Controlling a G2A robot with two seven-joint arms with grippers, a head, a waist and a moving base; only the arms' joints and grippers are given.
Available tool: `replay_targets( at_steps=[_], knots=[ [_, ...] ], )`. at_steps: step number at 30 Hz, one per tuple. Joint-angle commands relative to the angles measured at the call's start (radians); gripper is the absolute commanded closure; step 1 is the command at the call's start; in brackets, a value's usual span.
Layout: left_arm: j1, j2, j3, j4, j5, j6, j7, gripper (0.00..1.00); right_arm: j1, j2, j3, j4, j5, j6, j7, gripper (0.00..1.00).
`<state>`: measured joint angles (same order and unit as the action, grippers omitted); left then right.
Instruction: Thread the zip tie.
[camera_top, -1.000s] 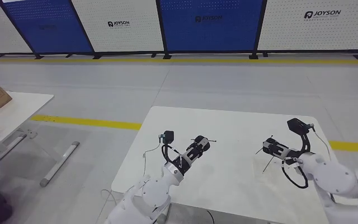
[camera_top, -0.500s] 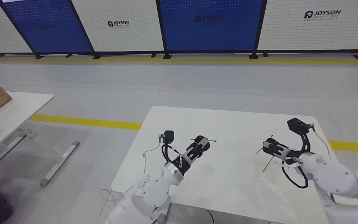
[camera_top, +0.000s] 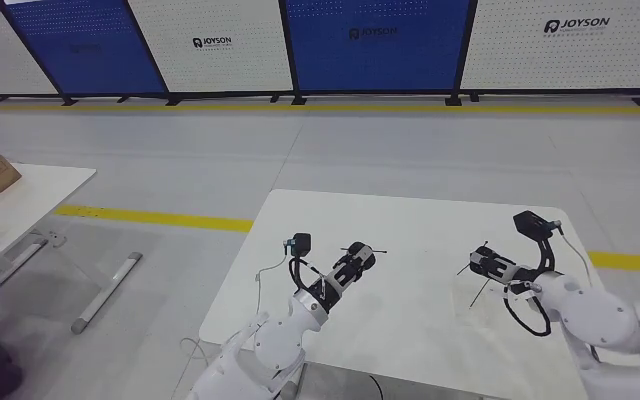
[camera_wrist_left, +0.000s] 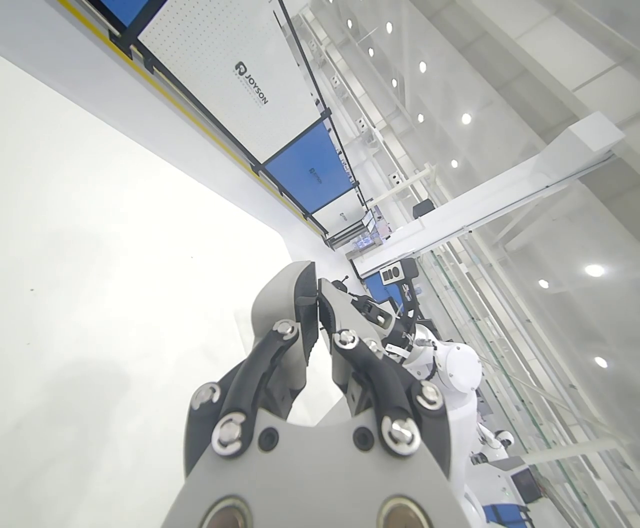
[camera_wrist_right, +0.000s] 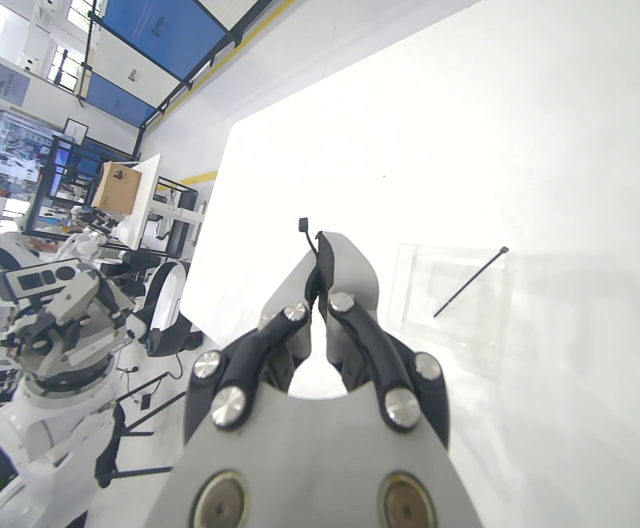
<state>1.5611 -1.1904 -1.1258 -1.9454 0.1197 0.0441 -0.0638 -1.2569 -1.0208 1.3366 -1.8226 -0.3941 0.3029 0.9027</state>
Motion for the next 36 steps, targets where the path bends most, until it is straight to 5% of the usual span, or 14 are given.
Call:
replay_targets(
  at_steps=[1, 7, 13, 17, 20, 29, 36],
  knots=[
    [0.0, 0.0, 0.0, 0.0, 0.0, 0.0, 0.0, 1.0, 0.0, 0.0, 0.0, 0.0, 0.0, 0.0, 0.0, 1.0],
    [0.0, 0.0, 0.0, 0.0, 0.0, 0.0, 0.0, 1.0, -0.002, 0.0, 0.0, 0.001, 0.0, -0.001, -0.006, 1.0],
    [0.0, 0.0, 0.0, 0.0, 0.0, 0.0, 0.0, 1.0, -0.065, -0.012, 0.012, -0.067, 0.014, 0.033, -0.232, 1.0],
    [0.0, 0.0, 0.0, 0.0, 0.0, 0.0, 0.0, 1.0, -0.136, -0.018, -0.004, -0.143, 0.023, 0.008, -0.321, 1.0],
    [0.0, 0.0, 0.0, 0.0, 0.0, 0.0, 0.0, 1.0, -0.15, -0.021, -0.023, -0.145, 0.068, -0.039, -0.296, 1.0],
    [0.0, 0.0, 0.0, 0.0, 0.0, 0.0, 0.0, 1.0, -0.15, -0.021, -0.023, -0.145, 0.068, -0.039, -0.296, 1.0],
    [-0.06, -0.01, 0.067, 0.059, 0.03, 0.018, -0.043, 1.0, -0.163, -0.028, -0.053, -0.145, 0.054, -0.06, -0.373, 1.0]
  ],
)
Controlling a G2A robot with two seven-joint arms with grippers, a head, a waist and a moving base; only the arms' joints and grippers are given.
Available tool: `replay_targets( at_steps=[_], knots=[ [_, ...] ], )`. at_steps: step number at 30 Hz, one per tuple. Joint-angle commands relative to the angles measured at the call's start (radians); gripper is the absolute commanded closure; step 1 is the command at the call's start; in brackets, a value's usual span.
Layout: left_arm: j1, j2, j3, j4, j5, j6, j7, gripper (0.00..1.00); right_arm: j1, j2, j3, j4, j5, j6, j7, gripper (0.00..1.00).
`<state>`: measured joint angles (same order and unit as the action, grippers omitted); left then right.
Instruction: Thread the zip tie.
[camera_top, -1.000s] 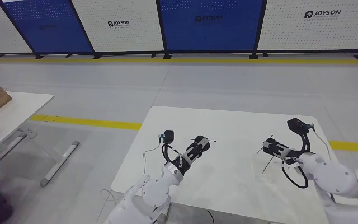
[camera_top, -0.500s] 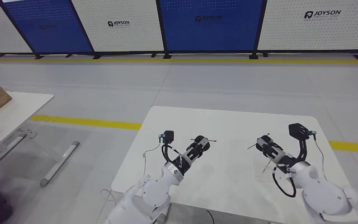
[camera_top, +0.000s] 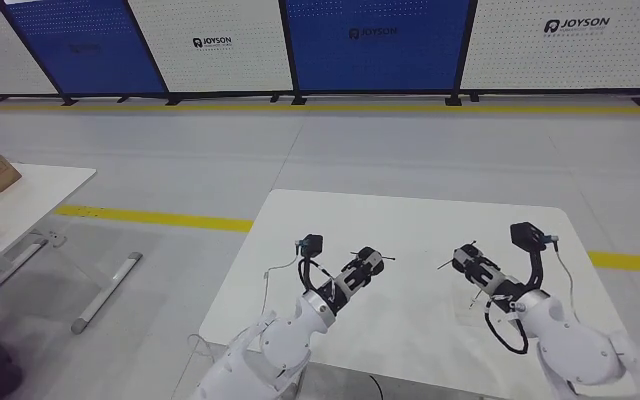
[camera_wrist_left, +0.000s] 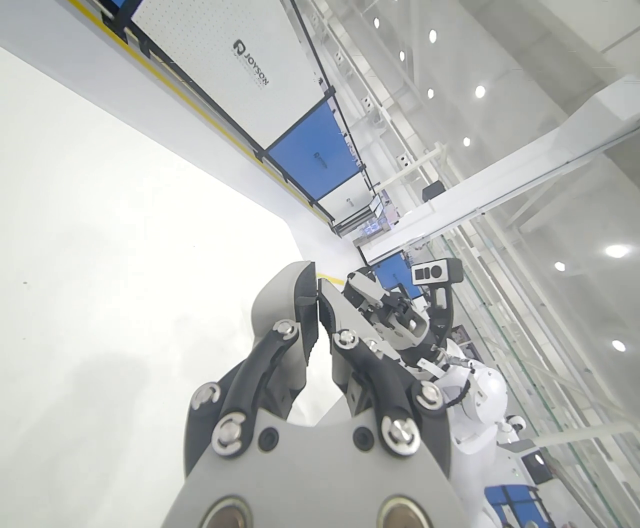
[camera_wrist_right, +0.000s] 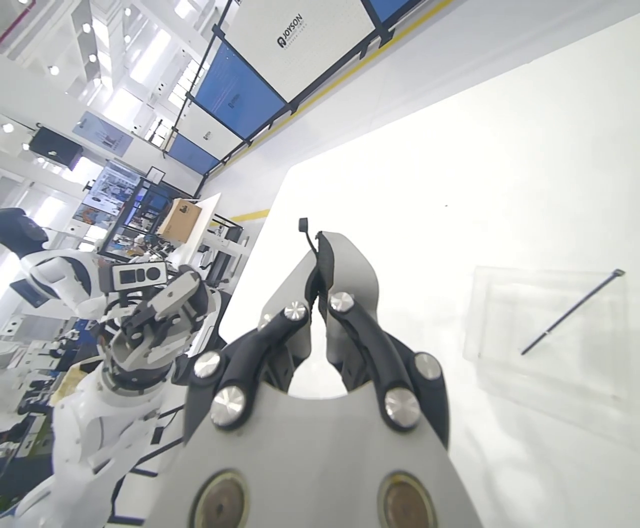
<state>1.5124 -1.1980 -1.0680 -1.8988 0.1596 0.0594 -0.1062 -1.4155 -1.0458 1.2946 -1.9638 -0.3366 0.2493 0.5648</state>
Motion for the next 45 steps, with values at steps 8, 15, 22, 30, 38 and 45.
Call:
replay_targets(
  at_steps=[8, 15, 22, 30, 38, 45],
  knots=[
    [-0.054, -0.017, 0.045, 0.064, -0.072, 0.006, 0.01, 1.0, -0.048, -0.012, -0.045, -0.034, -0.073, -0.018, -0.178, 1.0],
    [-0.054, -0.017, 0.045, 0.064, -0.072, 0.006, 0.01, 1.0, -0.048, -0.012, -0.045, -0.034, -0.073, -0.018, -0.178, 1.0],
    [-0.054, -0.017, 0.045, 0.064, -0.072, 0.006, 0.01, 1.0, -0.06, -0.021, -0.072, -0.062, -0.066, -0.062, -0.221, 1.0],
    [-0.054, -0.017, 0.045, 0.064, -0.072, 0.006, 0.01, 1.0, -0.049, -0.025, -0.097, -0.057, -0.08, -0.061, -0.211, 1.0],
    [-0.054, -0.017, 0.045, 0.064, -0.072, 0.006, 0.01, 1.0, -0.05, -0.029, -0.113, -0.046, -0.092, -0.071, -0.225, 1.0],
    [-0.054, -0.017, 0.045, 0.064, -0.072, 0.006, 0.01, 1.0, -0.016, -0.054, -0.209, -0.016, -0.147, -0.036, -0.32, 1.0]
  ],
)
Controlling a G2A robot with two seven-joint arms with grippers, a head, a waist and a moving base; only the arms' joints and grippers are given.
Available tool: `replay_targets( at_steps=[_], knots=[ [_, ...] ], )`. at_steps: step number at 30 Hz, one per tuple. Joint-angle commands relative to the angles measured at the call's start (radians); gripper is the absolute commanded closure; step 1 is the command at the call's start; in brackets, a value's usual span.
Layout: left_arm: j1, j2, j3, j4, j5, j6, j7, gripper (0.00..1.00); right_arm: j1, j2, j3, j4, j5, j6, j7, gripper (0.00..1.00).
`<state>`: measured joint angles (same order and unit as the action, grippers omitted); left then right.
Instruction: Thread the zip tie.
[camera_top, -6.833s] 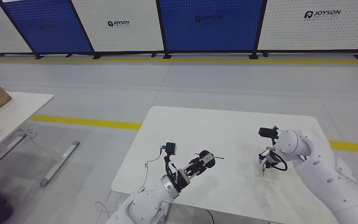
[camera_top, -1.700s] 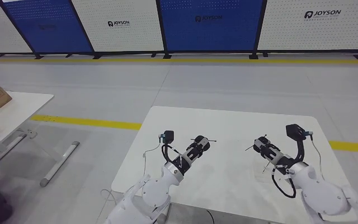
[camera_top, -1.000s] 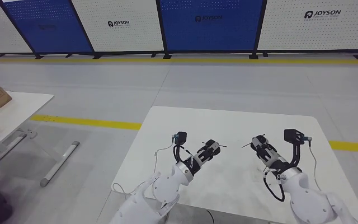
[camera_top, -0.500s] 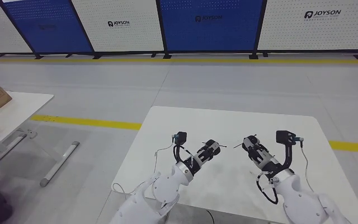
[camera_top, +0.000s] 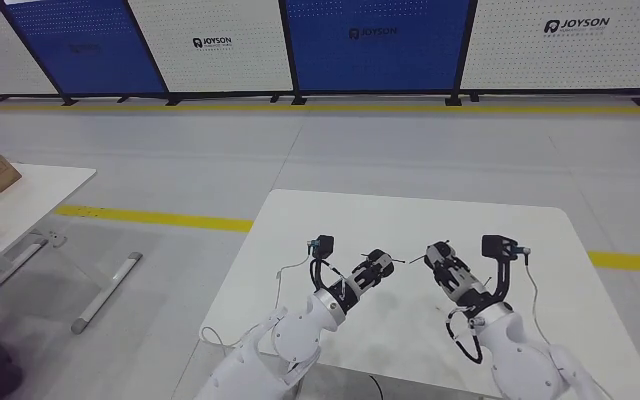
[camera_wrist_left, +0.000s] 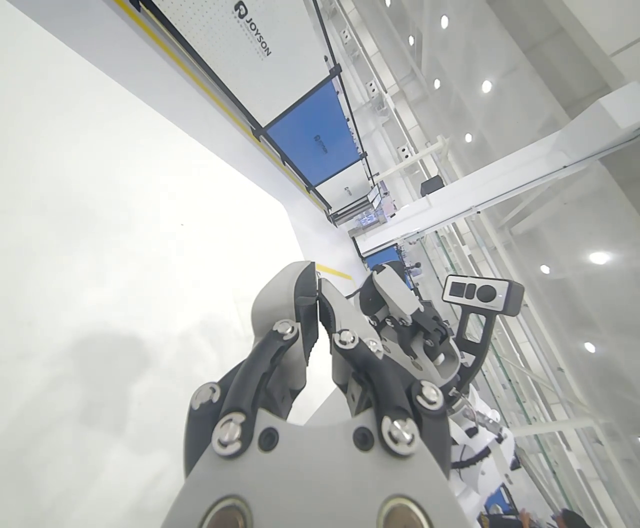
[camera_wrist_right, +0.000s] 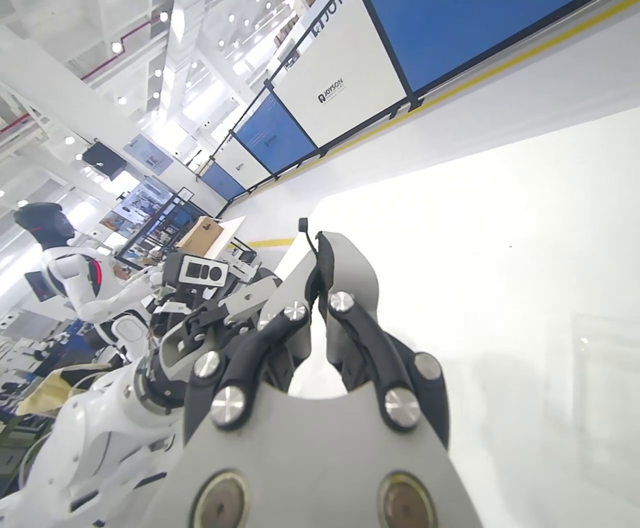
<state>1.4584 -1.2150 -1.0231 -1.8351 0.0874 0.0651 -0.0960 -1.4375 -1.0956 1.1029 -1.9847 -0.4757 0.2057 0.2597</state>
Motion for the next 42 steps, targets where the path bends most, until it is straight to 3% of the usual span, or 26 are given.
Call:
replay_targets(
  at_steps=[1, 30, 42],
  knots=[
    [0.0, 0.0, 0.0, 0.0, 0.0, 0.0, 0.0, 1.0, 0.006, -0.004, -0.017, 0.005, -0.008, 0.008, -0.015, 1.0],
    [0.0, 0.0, 0.0, 0.0, 0.0, 0.0, 0.0, 1.0, 0.018, -0.027, -0.014, 0.049, -0.005, 0.011, -0.015, 1.0],
    [0.0, 0.0, 0.0, 0.0, 0.0, 0.0, 0.0, 1.0, -0.003, -0.036, 0.002, 0.038, -0.012, -0.003, -0.027, 1.0]
  ],
)
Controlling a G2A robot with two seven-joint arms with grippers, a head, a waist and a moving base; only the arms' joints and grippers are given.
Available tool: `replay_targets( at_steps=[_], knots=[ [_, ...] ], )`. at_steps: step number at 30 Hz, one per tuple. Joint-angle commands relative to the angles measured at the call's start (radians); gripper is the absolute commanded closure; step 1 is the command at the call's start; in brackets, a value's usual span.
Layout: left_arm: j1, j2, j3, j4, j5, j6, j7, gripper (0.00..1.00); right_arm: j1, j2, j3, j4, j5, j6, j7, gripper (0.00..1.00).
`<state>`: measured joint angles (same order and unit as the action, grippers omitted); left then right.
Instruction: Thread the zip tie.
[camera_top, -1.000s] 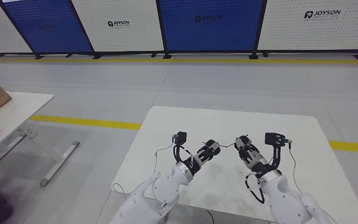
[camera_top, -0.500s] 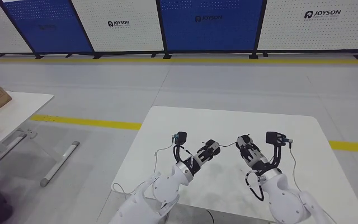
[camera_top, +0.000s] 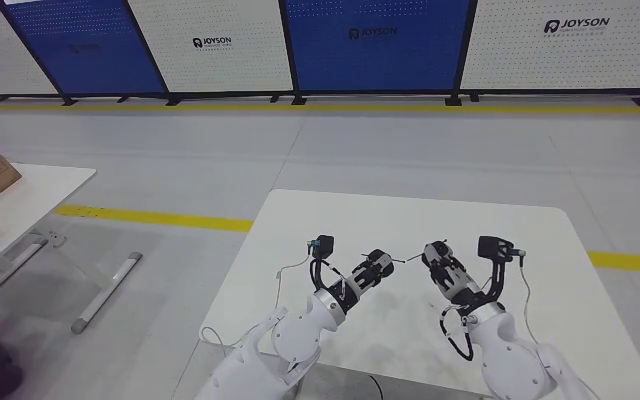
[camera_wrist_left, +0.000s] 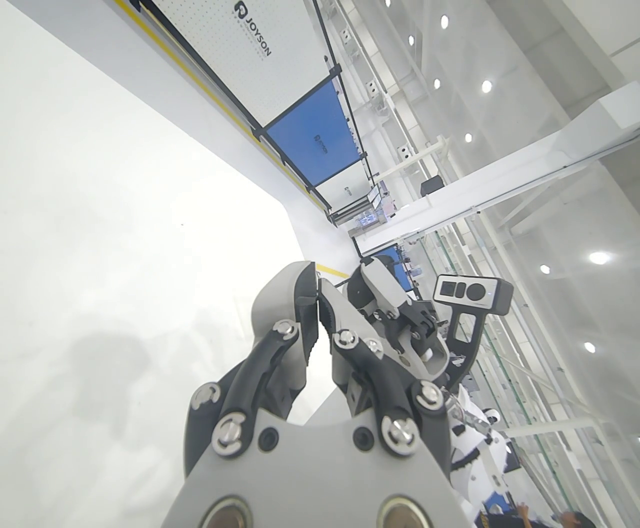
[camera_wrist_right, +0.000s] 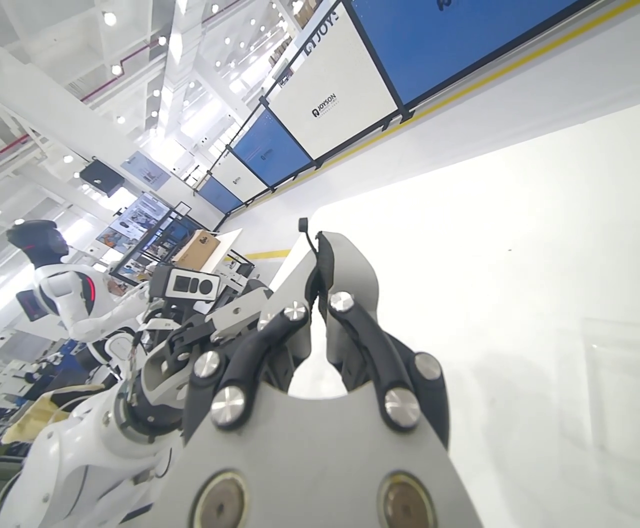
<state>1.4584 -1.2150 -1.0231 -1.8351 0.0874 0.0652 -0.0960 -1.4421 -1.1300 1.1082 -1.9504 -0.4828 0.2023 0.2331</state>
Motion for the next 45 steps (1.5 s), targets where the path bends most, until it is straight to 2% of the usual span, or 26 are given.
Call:
replay_targets(
  at_steps=[1, 8, 18, 39, 45],
  knots=[
    [0.0, 0.0, 0.0, 0.0, 0.0, 0.0, 0.0, 1.0, 0.003, -0.002, -0.005, 0.007, -0.007, 0.002, 0.001, 1.0],
    [0.0, 0.0, 0.0, 0.0, 0.0, 0.0, 0.0, 1.0, 0.006, -0.01, -0.014, 0.013, -0.015, 0.004, 0.01, 1.0],
    [0.0, 0.0, 0.0, 0.0, 0.0, 0.0, 0.0, 1.0, -0.025, -0.015, 0.016, -0.012, -0.018, -0.005, -0.018, 1.0],
    [0.0, 0.0, 0.0, 0.0, 0.0, 0.0, 0.0, 1.0, -0.014, -0.032, 0.016, 0.016, -0.02, -0.022, 0.025, 1.0],
    [0.0, 0.0, 0.0, 0.0, 0.0, 0.0, 0.0, 1.0, -0.022, -0.036, 0.027, 0.012, -0.019, -0.022, 0.006, 1.0]
  ],
)
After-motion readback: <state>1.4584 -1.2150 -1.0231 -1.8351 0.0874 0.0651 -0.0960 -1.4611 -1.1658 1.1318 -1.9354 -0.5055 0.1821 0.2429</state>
